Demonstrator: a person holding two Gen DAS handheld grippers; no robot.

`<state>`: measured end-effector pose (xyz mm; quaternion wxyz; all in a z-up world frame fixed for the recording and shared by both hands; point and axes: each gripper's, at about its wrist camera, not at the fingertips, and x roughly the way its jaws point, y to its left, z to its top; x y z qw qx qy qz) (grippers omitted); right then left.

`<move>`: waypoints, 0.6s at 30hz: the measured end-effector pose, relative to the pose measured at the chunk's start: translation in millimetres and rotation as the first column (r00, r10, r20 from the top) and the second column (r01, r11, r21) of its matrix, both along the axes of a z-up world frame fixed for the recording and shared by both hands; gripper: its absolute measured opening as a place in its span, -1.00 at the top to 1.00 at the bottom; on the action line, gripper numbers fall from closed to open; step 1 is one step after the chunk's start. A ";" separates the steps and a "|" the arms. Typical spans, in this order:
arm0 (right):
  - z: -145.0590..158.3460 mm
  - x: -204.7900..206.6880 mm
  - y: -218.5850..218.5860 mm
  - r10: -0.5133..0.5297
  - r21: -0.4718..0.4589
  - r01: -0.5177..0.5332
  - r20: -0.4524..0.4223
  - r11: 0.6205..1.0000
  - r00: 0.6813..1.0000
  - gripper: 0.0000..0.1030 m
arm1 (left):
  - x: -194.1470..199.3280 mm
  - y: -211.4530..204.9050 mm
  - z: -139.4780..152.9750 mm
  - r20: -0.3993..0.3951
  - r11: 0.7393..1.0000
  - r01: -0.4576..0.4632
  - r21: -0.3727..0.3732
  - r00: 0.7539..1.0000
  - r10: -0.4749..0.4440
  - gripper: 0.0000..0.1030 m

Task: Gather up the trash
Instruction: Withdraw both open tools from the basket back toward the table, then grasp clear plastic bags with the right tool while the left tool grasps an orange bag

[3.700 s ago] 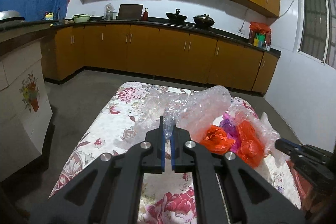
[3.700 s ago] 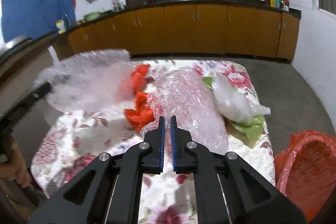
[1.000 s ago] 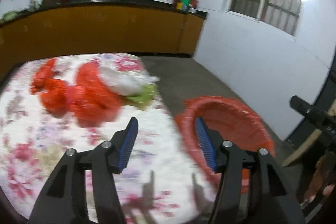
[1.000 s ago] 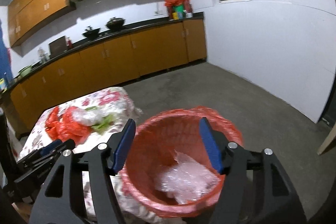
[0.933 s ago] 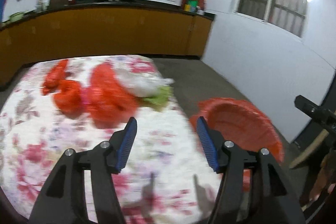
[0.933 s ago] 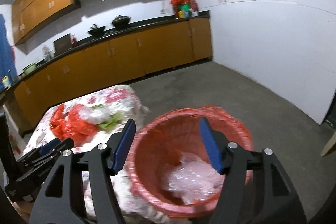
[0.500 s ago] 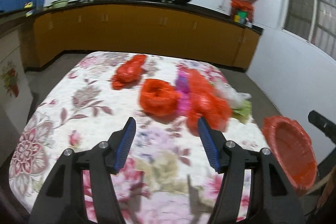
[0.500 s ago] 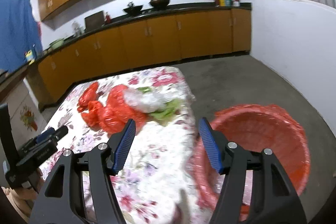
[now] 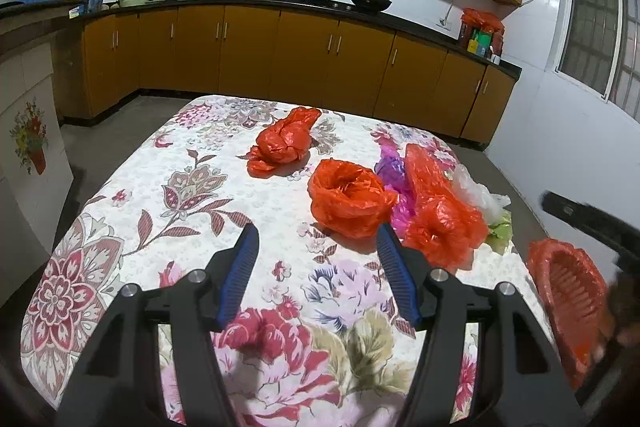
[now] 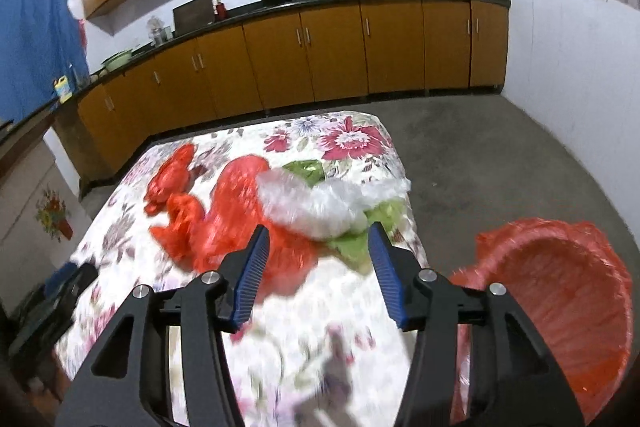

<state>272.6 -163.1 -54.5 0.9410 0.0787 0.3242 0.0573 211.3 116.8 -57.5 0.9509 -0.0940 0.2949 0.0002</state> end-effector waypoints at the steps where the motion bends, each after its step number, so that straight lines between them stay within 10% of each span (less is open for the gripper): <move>1: -3.6 12.0 -0.1 -0.003 0.006 0.003 -0.009 1.000 1.000 -0.02 | 1.8 -0.7 0.3 0.002 1.000 0.000 -0.001 1.000 0.000 -0.18; 11: -55.1 84.8 12.5 0.041 0.005 -0.040 -0.158 0.999 0.987 -0.02 | 22.1 -9.8 -0.9 0.017 1.000 0.019 0.023 1.000 -0.019 -0.18; 18: -61.6 79.4 12.5 0.084 0.017 -0.082 -0.153 0.996 0.985 0.58 | 31.5 -18.4 -5.2 0.007 0.999 0.043 0.032 0.999 -0.044 -0.18</move>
